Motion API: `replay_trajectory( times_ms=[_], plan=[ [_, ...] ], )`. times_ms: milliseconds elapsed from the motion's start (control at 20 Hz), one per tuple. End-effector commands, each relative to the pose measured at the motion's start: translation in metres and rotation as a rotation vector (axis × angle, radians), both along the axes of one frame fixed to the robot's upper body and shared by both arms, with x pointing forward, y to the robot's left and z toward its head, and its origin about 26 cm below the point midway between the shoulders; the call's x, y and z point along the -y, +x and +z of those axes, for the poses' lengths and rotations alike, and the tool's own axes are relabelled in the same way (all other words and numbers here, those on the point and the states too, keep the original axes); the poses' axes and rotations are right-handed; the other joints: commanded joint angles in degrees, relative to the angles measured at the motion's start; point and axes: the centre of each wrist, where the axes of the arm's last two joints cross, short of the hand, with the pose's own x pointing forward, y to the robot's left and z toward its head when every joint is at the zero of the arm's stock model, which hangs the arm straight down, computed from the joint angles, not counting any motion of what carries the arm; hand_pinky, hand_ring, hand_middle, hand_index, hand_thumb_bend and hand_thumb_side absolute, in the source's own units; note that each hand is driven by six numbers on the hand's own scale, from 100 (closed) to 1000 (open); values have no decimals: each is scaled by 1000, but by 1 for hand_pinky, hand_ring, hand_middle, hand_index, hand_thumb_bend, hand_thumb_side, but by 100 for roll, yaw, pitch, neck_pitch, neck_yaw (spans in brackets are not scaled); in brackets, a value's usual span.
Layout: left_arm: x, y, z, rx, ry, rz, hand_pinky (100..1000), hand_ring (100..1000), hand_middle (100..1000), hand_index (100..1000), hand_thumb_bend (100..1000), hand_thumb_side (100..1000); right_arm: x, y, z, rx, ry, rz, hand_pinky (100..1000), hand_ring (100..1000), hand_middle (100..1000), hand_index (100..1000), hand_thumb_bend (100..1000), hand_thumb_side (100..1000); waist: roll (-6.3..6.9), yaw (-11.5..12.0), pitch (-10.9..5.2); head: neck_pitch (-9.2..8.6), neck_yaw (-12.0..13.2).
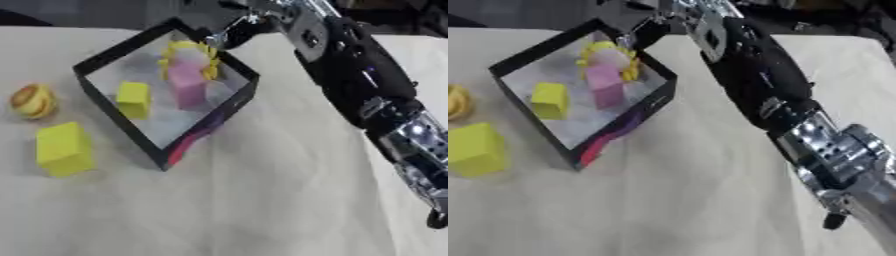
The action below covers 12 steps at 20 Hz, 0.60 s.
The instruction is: Pick up objects on the table and place them in the box.
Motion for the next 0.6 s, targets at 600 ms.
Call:
replay_trajectory(
  times_ms=[600],
  plan=[
    [0, -6, -2, -13, 124, -4, 804, 872, 815, 813, 100, 624, 88, -90, 60, -223, 723, 160, 962, 781, 722, 869, 100, 406, 142, -232, -197, 96, 611]
  ],
)
